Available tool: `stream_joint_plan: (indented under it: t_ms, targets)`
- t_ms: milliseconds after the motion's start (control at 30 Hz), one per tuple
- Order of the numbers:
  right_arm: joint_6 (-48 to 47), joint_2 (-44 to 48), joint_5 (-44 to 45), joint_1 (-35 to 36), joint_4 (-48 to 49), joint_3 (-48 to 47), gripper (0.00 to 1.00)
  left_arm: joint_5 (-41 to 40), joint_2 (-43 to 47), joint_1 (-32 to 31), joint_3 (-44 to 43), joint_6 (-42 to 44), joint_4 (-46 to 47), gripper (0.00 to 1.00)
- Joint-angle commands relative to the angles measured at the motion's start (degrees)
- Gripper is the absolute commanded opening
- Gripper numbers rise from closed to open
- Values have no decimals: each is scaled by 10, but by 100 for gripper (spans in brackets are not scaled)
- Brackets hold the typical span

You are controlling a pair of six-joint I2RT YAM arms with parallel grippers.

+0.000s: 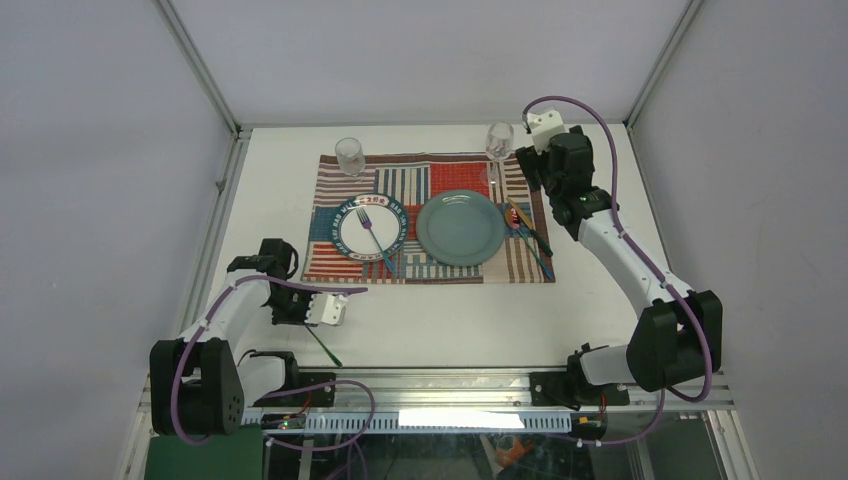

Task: Set the dinner table for one person
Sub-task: Pick up the fork at the center of the board.

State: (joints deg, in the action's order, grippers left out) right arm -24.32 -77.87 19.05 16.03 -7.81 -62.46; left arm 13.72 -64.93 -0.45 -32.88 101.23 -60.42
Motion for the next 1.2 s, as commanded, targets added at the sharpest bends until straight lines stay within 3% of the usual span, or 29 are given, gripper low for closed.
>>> stream_joint_plan:
  t_ms: [0, 200, 567, 967, 1167]
  targets:
    - [2, 11, -5, -3, 13, -32, 82, 32, 9, -6, -3, -1, -1, 25]
    - [1, 10, -6, -2, 12, -32, 82, 41, 10, -6, 6, 6, 3, 23]
    - [2, -2, -9, -2, 3, -43, 80, 39, -25, -6, -9, -35, 29, 0]
    - [7, -10, -19, -3, -6, -49, 78, 44, -13, -5, -73, -77, 5, 0]
    - [7, -6, -22, -3, -13, -54, 79, 44, 3, -4, -68, -75, -2, 26]
